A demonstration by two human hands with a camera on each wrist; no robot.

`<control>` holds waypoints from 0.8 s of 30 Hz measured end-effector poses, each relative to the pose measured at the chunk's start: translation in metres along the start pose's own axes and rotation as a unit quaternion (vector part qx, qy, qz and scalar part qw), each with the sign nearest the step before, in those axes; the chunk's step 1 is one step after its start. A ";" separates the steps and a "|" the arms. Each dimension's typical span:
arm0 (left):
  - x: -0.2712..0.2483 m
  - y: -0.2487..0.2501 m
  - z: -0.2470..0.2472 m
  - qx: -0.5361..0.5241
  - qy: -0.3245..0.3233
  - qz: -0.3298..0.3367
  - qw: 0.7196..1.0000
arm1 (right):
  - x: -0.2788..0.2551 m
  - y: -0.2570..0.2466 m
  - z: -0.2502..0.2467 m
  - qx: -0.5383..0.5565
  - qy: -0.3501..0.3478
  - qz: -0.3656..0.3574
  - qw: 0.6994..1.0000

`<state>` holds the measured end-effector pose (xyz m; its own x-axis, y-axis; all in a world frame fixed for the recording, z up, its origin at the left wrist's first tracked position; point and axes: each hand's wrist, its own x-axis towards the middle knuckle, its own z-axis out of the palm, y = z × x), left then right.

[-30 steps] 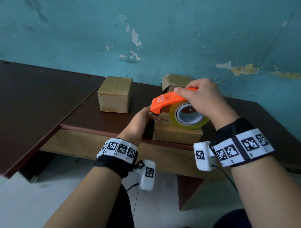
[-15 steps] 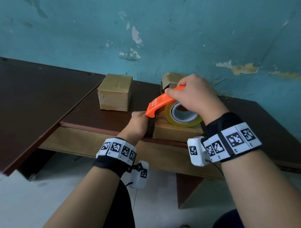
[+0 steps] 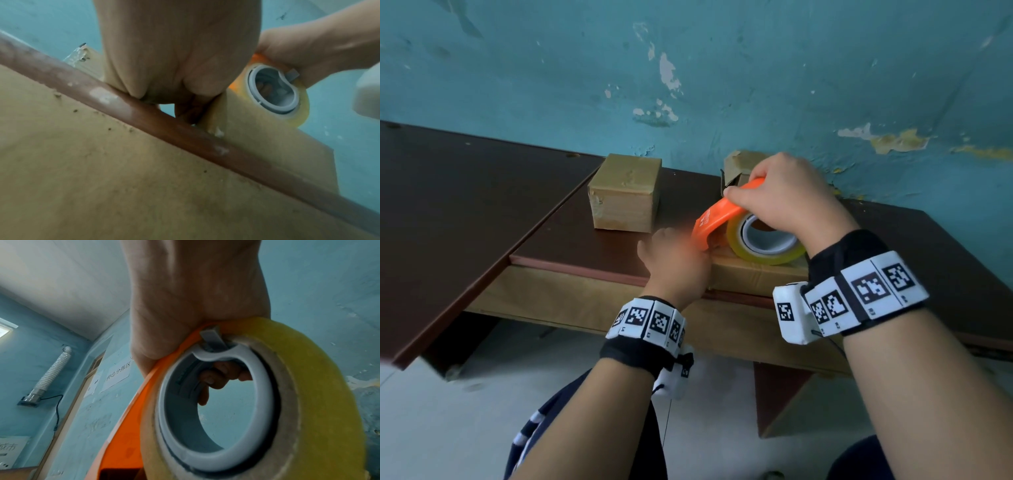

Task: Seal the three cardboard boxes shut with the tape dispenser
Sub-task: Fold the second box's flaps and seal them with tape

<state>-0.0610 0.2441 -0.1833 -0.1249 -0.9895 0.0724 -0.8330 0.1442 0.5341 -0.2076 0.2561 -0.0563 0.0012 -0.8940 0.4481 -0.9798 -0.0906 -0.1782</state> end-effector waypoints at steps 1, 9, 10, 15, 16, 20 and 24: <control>-0.001 0.000 0.000 0.011 0.000 0.003 1.000 | 0.000 -0.001 0.000 -0.002 0.000 -0.001 1.000; -0.003 -0.001 -0.002 0.073 -0.031 0.011 0.997 | 0.001 -0.001 -0.001 0.004 -0.020 0.023 1.000; -0.004 -0.002 -0.002 0.074 -0.020 0.004 0.997 | 0.001 -0.001 -0.001 0.003 -0.019 0.023 1.000; 0.004 -0.006 -0.003 -0.049 -0.021 0.045 0.998 | 0.001 -0.001 0.000 -0.007 -0.012 0.022 1.000; 0.005 -0.007 -0.004 -0.071 -0.028 0.051 0.996 | 0.001 -0.001 0.000 -0.008 -0.012 0.022 1.000; 0.007 -0.015 -0.009 -0.127 -0.074 0.079 0.986 | 0.001 0.001 0.001 -0.005 -0.004 0.025 1.000; 0.010 -0.028 -0.018 -0.213 -0.101 0.085 0.968 | 0.002 0.001 0.001 -0.012 -0.001 0.029 1.000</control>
<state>-0.0294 0.2304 -0.1827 -0.3798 -0.9239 0.0469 -0.4982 0.2470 0.8312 -0.2087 0.2540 -0.0562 -0.0549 -0.8982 0.4361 -0.9827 -0.0288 -0.1831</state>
